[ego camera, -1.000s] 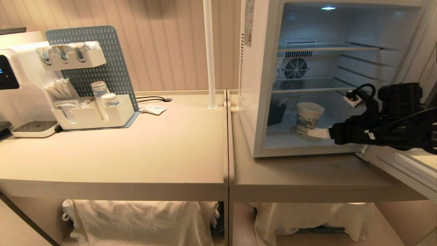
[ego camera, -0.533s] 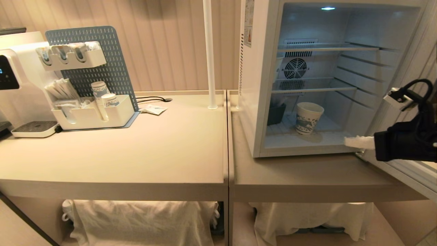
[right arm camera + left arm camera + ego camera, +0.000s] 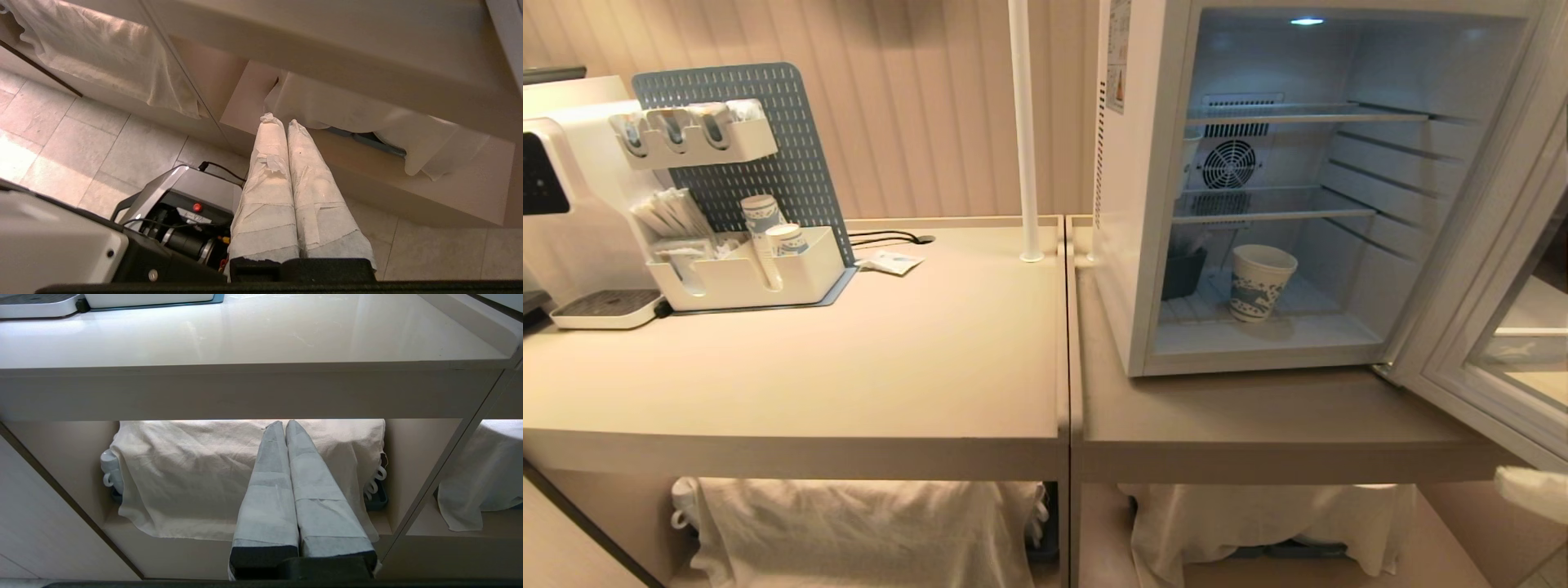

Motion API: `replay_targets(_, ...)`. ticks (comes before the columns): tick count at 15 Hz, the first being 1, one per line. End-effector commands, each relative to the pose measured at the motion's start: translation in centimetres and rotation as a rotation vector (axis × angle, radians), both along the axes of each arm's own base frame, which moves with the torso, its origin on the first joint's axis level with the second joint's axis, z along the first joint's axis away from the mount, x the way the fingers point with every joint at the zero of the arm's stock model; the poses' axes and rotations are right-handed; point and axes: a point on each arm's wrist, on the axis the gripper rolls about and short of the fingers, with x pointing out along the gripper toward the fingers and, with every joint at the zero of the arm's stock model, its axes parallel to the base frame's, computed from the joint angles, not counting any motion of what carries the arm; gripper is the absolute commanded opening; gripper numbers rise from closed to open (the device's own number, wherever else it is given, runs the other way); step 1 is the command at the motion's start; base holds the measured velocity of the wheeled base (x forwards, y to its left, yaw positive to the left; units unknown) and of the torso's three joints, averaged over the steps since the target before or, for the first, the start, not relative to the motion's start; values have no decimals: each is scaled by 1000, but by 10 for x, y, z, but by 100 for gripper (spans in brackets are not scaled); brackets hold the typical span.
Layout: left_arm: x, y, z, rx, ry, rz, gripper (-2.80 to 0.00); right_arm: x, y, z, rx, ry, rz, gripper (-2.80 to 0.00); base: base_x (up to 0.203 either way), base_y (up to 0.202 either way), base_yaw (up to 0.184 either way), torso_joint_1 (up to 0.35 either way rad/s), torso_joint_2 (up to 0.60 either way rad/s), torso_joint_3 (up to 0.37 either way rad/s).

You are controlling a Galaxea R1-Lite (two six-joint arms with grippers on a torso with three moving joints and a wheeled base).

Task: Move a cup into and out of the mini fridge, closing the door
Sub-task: Close the freezer door

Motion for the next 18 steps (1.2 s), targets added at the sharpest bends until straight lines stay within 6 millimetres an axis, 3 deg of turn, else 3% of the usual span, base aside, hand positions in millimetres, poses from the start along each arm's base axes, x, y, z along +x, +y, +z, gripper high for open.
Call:
replay_targets(1,0,0,0,0,0,0,-280,-60,-1,-28,-1,-156,5,-280,0,0,0,0,0,0)
replay_targets(4,0,0,0,0,0,0,-280,-93,-2,-73,11,-252,-40,-280,0,0,0,0,0,0)
replay_targets(7,0,0,0,0,-1,0,-280,-112,-4,-99,44,-423,-134,-280,0,0,0,0,0,0)
replay_targets(11,0,0,0,0,0,0,-280,-100,-8,-128,10,-512,-319,-280,0,0,0,0,0,0)
replay_targets(18,0,0,0,-2,0,-1,-280,-100,-8,-124,27,-552,-349,-280,0,0,0,0,0,0)
